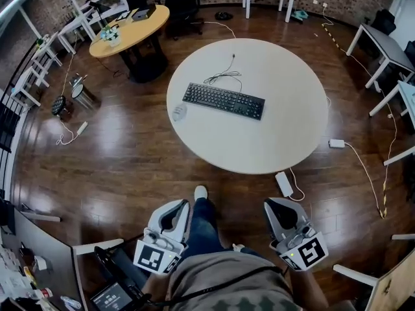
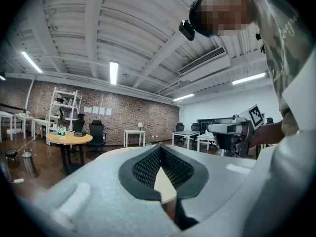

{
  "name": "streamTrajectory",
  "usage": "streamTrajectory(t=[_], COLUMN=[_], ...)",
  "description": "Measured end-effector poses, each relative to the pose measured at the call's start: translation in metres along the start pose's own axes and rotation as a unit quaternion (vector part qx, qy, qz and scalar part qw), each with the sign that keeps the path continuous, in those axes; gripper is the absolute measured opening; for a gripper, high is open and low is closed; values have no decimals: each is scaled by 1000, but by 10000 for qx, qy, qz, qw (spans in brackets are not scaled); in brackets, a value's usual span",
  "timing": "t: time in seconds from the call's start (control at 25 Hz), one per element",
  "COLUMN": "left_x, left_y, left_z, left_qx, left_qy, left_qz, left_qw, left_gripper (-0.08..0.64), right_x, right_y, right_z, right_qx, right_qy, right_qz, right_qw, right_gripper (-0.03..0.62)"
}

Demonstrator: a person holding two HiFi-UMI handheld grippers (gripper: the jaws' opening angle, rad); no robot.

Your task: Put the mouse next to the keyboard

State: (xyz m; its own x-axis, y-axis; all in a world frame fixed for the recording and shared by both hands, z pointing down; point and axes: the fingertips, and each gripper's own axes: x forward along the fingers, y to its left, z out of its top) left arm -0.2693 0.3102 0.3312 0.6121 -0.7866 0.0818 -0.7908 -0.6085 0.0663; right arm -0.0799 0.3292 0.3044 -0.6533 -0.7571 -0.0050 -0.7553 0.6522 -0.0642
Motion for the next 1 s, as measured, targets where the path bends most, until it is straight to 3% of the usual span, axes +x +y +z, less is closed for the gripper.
streamTrajectory(t=[0.12, 0.24, 0.64, 0.84, 1.0], left_x=[43, 80, 149, 174, 188], left_y=[49, 99, 232, 275, 283], left_z=[12, 23, -10, -14, -26], left_qx=[-202, -112, -384, -525, -594], left_qy=[-66, 42, 655, 777, 892], left_qz=[-84, -153, -448, -394, -379], left_qw=[9997, 9998, 9961, 9948, 9935], left_gripper=[3, 3, 3, 3, 3], right_x=[50, 108, 247, 289, 301], right_y=[-20, -28, -83, -101, -114], right_z=[6, 22, 2, -11, -14], right_qx=[37, 27, 117, 355, 335], right_qy=[62, 64, 439, 530, 457], right_qz=[-66, 0, -296, -552, -581], right_qw=[10000, 10000, 9985, 9964, 9967], right_gripper=[5, 5, 5, 5, 5])
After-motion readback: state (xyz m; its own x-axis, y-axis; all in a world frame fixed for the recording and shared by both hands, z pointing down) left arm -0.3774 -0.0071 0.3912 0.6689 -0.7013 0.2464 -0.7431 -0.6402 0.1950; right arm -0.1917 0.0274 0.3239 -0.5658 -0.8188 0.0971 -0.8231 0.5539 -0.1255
